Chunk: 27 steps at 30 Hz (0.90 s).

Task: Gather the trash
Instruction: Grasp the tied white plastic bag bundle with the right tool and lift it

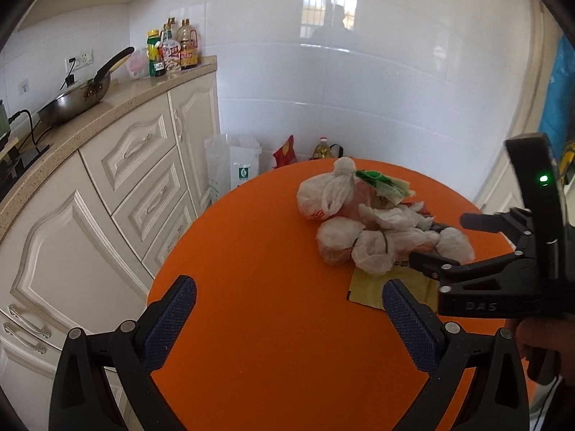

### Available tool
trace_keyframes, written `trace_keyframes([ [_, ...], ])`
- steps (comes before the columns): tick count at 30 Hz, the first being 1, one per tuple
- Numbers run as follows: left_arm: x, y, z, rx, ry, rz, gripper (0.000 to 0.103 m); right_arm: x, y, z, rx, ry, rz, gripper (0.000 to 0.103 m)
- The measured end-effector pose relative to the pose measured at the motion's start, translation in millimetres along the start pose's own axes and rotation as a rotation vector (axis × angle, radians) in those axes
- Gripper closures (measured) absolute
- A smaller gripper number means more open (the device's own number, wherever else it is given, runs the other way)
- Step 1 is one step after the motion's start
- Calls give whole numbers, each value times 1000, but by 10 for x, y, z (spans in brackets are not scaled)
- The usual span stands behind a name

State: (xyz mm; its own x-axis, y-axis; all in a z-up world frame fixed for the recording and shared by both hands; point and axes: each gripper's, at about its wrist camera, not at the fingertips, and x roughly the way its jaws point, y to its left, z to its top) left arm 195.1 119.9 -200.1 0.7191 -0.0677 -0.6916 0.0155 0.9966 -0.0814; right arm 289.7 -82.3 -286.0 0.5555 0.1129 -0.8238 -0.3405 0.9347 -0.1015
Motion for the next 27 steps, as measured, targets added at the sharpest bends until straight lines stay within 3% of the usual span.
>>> trace_keyframes([
  [2, 165, 1, 67, -9, 14, 13, 1, 191, 61, 58, -57, 39, 16, 21],
  [5, 370, 3, 122, -20, 36, 24, 1, 409, 175, 111, -146, 93, 28, 25],
  [7, 499, -5, 161, -25, 47, 26, 1, 487, 245, 123, -191, 105, 36, 37],
  [12, 656, -48, 135, -20, 71, 28, 1, 407, 262, 23, -198, 98, 78, 50],
  [19, 860, 14, 150, -18, 87, 17, 1, 223, 235, -89, -208, 102, 105, 48],
  [27, 759, 104, 2, -25, 83, 24, 1, 333, 485, 76, -343, 123, 119, 45],
])
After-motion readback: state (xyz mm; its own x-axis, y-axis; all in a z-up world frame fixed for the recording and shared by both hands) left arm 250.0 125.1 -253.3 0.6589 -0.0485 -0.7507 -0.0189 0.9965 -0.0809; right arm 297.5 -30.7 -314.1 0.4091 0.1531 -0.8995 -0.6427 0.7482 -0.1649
